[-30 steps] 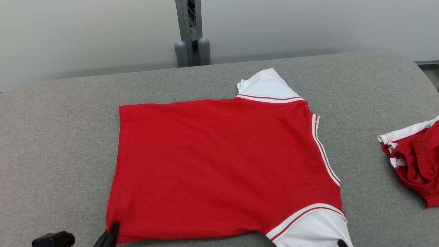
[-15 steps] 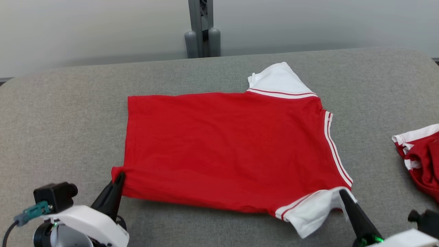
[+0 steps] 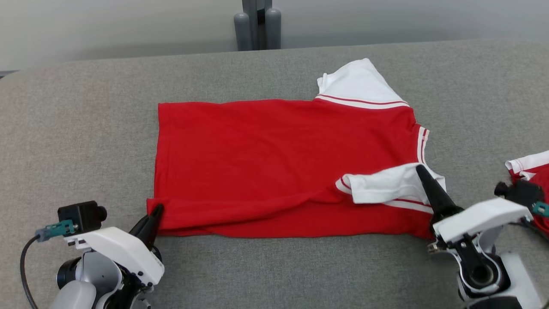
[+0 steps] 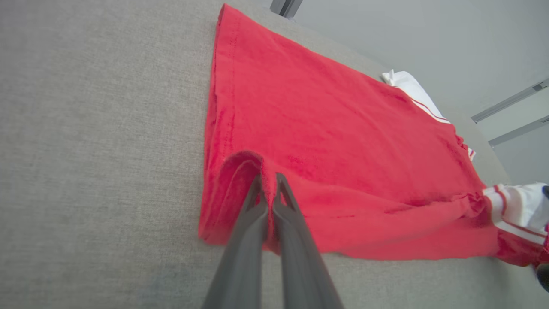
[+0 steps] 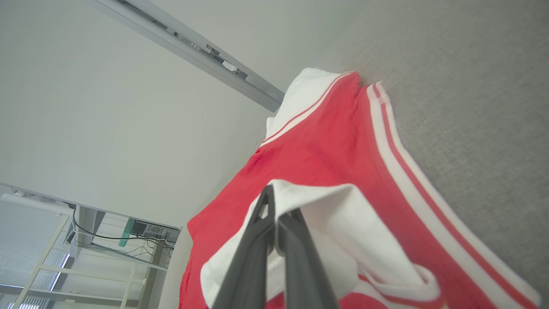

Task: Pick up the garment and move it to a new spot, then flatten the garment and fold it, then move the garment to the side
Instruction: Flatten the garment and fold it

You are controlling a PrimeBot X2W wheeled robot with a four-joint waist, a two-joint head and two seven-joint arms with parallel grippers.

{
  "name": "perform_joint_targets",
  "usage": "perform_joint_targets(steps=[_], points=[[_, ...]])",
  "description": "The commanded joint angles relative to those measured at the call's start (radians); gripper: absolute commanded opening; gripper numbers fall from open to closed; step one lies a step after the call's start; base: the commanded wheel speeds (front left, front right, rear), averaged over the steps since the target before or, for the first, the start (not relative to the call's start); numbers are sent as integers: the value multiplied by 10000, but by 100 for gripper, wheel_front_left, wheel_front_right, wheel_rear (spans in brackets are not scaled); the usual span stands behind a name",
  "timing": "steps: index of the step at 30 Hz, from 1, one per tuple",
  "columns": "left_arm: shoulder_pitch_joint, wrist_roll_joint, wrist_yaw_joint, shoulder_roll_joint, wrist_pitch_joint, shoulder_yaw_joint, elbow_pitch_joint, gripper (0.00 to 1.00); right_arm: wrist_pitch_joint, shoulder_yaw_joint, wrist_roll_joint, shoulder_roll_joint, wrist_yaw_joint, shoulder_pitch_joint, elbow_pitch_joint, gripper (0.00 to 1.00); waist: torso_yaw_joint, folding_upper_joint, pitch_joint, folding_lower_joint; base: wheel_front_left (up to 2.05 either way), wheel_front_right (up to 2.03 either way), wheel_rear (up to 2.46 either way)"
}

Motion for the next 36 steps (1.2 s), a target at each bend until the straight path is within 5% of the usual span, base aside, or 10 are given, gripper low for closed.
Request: perform_joint_targets(steps=[1, 8, 9, 10, 11, 13, 23, 36], points=[[-266, -59, -94, 23, 38, 0, 185, 0, 47, -34, -103, -48, 0, -287, 219, 0, 26, 0, 90, 0, 0, 0, 0], [-1066, -254, -487, -195, 88, -67, 1273, 0, 142, 65, -157, -49, 0, -1562, 1696, 0, 93, 0, 443, 0, 0, 0, 0], [-1181, -309, -547, -247, 52, -53, 1396, 0, 109, 90, -19, -49, 0, -1697, 1811, 12, 104, 0, 479, 0, 0, 0, 0], [-1267, -363, -583, -308, 27, -22, 1520, 0, 66, 130, 52, -46, 0, -1811, 1887, 75, 111, 0, 506, 0, 0, 0, 0], [-1384, -376, -686, -350, -65, 0, 1720, 0, -87, 225, 271, -47, 0, -1982, 1951, 100, 104, 0, 550, 0, 0, 0, 0], [-1467, -427, -758, -438, -224, 44, 1848, 100, -303, 340, 299, -49, 0, -2069, 1855, 100, 95, 0, 571, 0, 0, 0, 0], [-1194, 364, -263, -421, -1989, 437, 1443, 100, -1757, 681, -215, -259, 0, -1274, 160, 100, 56, 0, 406, 0, 0, 0, 0], [-110, 2544, 1171, 179, -3950, 354, -563, 100, -3193, 323, -4255, -605, 0, 647, -2486, 100, -120, 0, -559, 0, 0, 0, 0]])
